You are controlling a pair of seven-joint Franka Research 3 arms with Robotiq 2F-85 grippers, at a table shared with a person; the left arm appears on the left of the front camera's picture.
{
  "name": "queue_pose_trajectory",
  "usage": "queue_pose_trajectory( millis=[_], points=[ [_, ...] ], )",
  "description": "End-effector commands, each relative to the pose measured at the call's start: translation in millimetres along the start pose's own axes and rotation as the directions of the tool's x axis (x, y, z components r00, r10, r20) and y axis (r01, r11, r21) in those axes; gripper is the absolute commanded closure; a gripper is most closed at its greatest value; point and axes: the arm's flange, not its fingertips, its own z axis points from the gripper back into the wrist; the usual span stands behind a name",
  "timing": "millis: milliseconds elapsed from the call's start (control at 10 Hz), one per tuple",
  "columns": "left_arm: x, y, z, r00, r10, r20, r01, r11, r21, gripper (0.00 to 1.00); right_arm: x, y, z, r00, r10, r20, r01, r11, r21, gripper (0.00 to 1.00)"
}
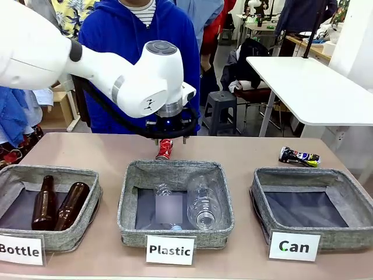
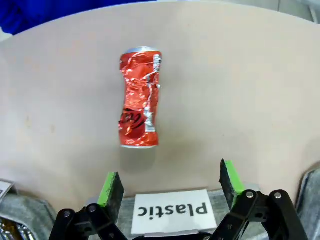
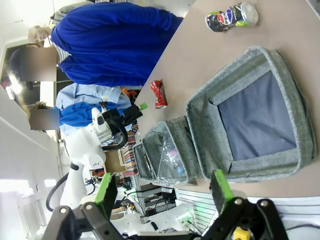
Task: Sort the can waste into the basket.
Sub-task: Pick up the can waste from the table and place it in the right Fabric basket.
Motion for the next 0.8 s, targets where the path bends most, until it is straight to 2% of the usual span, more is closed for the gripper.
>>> queue_pose_trajectory(
  millis=[0, 300, 700],
  points=[
    [13, 1, -1, 1.000, 0.005, -0.015, -0.005, 1.000, -0.002, 0.00, 2, 1, 0, 1.000, 0.022, 0.007, -0.022, 0.999, 0.028, 0.00],
    [22, 9, -17, 0.998, -0.036, -0.058, 0.036, 0.999, 0.001, 0.00, 2, 1, 0, 1.000, 0.022, 0.007, -0.022, 0.999, 0.028, 0.00],
    [29, 19, -31, 0.991, -0.125, -0.055, 0.129, 0.989, 0.070, 0.00, 2, 1, 0, 1.000, 0.022, 0.007, -0.022, 0.999, 0.028, 0.00]
  ],
)
